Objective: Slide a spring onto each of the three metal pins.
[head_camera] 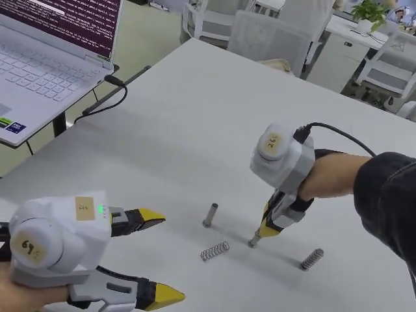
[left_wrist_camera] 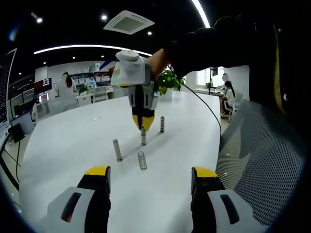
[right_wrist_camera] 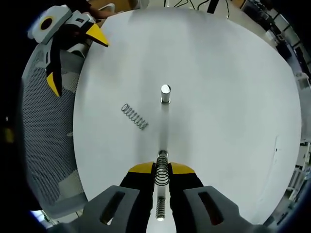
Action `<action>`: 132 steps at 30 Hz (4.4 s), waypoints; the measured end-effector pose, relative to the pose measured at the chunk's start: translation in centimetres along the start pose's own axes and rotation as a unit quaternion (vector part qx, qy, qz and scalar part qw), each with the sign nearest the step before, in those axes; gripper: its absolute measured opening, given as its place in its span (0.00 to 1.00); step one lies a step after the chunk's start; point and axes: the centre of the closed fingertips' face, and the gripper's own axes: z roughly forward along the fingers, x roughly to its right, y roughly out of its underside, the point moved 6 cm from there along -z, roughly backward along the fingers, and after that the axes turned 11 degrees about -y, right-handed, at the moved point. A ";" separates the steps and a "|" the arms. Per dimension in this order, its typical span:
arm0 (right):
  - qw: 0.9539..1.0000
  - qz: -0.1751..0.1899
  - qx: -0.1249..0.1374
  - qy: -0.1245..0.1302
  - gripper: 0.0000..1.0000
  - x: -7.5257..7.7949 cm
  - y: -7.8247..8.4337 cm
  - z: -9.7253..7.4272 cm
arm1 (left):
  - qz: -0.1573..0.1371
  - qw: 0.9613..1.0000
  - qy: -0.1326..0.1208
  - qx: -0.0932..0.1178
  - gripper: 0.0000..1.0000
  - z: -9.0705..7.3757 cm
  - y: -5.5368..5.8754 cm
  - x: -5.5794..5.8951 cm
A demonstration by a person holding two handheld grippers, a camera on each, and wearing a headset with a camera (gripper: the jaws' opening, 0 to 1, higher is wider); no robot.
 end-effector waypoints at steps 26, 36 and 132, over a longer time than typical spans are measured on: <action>1.000 0.013 0.001 -0.001 0.09 0.2 0.7 2.7 | -0.001 1.000 0.000 -0.006 0.61 -0.1 0.1 0.2; 1.000 0.012 0.012 0.000 0.15 0.1 0.9 2.8 | -0.002 1.000 0.003 -0.008 0.60 0.0 0.2 0.3; 0.974 -0.196 0.110 -0.031 0.09 -10.8 -9.3 0.5 | 0.030 0.999 0.007 -0.010 0.22 -0.9 -0.8 0.1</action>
